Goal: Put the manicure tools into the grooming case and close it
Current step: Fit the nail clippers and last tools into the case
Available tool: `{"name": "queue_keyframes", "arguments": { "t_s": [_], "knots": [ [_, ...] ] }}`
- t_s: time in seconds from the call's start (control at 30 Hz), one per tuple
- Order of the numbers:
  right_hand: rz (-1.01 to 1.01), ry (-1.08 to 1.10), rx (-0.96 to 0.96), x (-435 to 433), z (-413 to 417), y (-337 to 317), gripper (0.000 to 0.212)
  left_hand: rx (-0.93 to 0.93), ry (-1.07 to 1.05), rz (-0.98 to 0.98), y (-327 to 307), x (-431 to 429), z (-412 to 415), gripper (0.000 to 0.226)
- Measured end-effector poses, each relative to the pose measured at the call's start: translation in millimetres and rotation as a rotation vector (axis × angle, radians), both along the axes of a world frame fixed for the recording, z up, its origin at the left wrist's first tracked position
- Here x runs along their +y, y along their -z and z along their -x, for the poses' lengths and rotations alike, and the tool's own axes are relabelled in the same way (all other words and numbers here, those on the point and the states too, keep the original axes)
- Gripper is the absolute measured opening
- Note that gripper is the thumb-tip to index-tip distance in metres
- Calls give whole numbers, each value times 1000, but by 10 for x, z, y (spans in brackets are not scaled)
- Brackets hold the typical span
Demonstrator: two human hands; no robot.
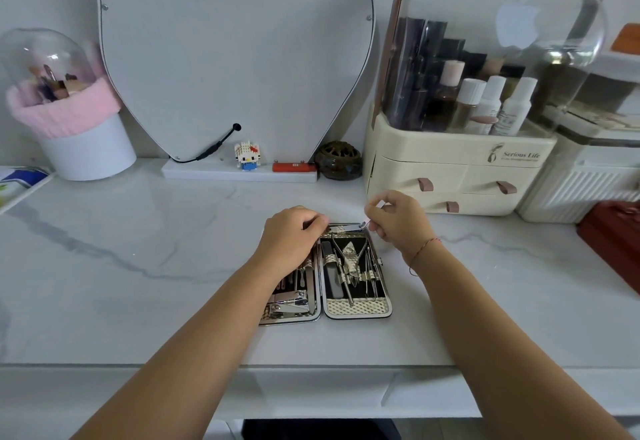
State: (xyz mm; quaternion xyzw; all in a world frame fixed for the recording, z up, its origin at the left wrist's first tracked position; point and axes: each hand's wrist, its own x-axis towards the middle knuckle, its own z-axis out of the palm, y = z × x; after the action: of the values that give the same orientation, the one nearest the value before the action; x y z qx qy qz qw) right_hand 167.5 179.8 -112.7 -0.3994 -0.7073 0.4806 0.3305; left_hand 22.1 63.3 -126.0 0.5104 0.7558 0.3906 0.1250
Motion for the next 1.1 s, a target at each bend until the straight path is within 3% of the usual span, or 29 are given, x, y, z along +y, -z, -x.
{"name": "queue_keyframes", "arguments": {
  "t_s": [0.37, 0.57, 0.73, 0.83, 1.1],
  "knots": [
    [-7, -271, -42, 37, -80, 13, 13, 1, -3, -7, -8, -1, -9, 31],
    [-193, -262, -135, 3, -22, -22, 11, -20, -13, -9, -8, 8, -3, 32],
    [-404, -284, -358, -8, 76, -111, 8, -102, -34, -24, -29, -1, -11, 38],
    [-478, -304, -451, 19, 148, -121, 14, -142, -30, -34, -49, -14, -18, 28],
    [-406, -298, -357, -7, 120, -45, 10, -133, -73, -45, -106, -38, -44, 29]
  ]
}}
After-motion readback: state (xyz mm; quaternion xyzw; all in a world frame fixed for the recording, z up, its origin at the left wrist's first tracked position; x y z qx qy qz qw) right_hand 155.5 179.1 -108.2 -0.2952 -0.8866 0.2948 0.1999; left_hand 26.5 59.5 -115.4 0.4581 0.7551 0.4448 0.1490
